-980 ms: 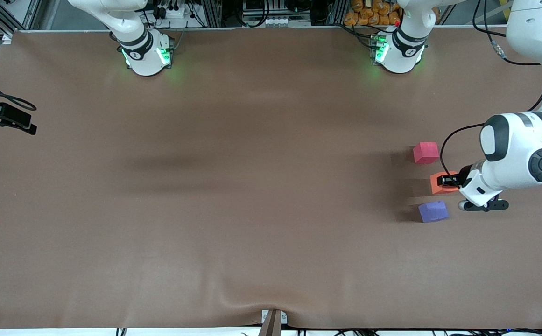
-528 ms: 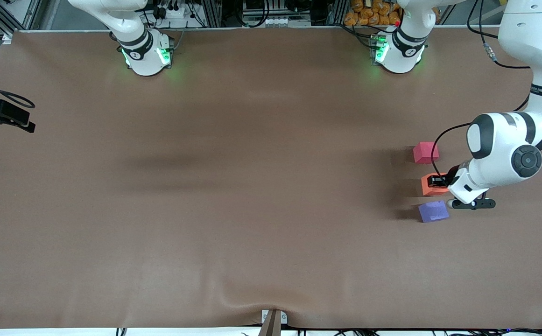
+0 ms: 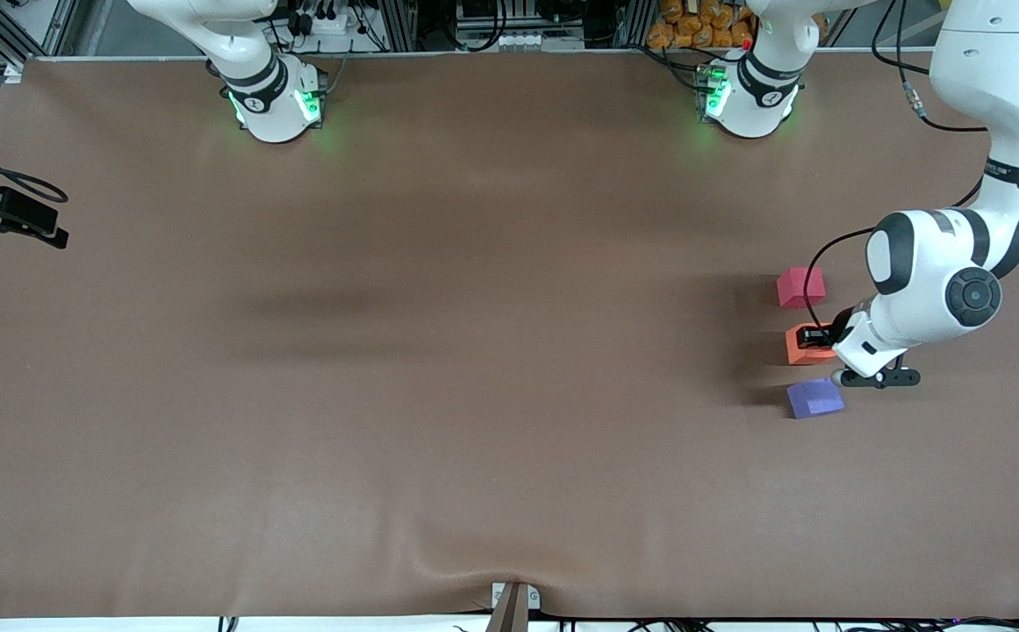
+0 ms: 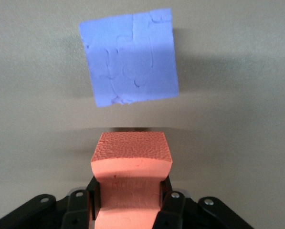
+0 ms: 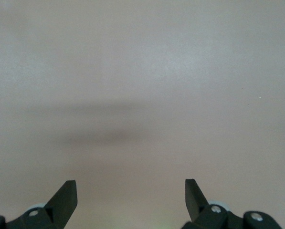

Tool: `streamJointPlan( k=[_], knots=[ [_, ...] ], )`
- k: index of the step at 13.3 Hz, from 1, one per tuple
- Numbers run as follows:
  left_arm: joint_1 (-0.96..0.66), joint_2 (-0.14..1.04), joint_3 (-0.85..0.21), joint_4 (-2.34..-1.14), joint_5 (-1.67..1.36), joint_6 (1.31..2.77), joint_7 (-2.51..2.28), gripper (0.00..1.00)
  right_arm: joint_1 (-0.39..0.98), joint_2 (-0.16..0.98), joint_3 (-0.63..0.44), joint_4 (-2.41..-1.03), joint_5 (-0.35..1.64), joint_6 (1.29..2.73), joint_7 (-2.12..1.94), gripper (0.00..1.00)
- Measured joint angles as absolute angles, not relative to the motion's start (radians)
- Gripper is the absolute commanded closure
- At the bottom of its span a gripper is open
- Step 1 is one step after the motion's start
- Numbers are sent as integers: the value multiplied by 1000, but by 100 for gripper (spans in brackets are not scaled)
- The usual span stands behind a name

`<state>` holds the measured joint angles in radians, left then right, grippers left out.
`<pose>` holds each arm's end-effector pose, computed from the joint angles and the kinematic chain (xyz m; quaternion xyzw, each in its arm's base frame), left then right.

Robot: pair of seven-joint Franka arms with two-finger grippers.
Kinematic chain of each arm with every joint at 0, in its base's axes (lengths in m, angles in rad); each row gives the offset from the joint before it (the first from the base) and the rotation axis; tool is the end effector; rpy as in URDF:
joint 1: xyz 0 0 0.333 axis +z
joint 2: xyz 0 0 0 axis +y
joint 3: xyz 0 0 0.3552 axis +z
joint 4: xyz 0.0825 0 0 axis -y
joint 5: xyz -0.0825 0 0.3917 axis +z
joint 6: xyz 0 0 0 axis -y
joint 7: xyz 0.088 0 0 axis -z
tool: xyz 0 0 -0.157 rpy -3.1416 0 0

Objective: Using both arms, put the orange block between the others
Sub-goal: 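Open the left gripper to release the orange cube and lift away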

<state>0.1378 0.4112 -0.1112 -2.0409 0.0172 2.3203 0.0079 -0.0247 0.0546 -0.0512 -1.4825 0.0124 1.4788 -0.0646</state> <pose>0.5971 0.0169 0.2101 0.9978 0.0062 -0.0642 0.0176 0.5677 -0.0403 0.6170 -0.9996 0.0053 0.0287 0.0068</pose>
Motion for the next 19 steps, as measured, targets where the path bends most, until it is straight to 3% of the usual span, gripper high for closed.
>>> streamJointPlan(
  k=[19],
  knots=[
    [163, 427, -131, -2061, 17, 2362, 46, 85, -25, 55, -48, -1484, 12, 1470, -65, 0]
  ],
)
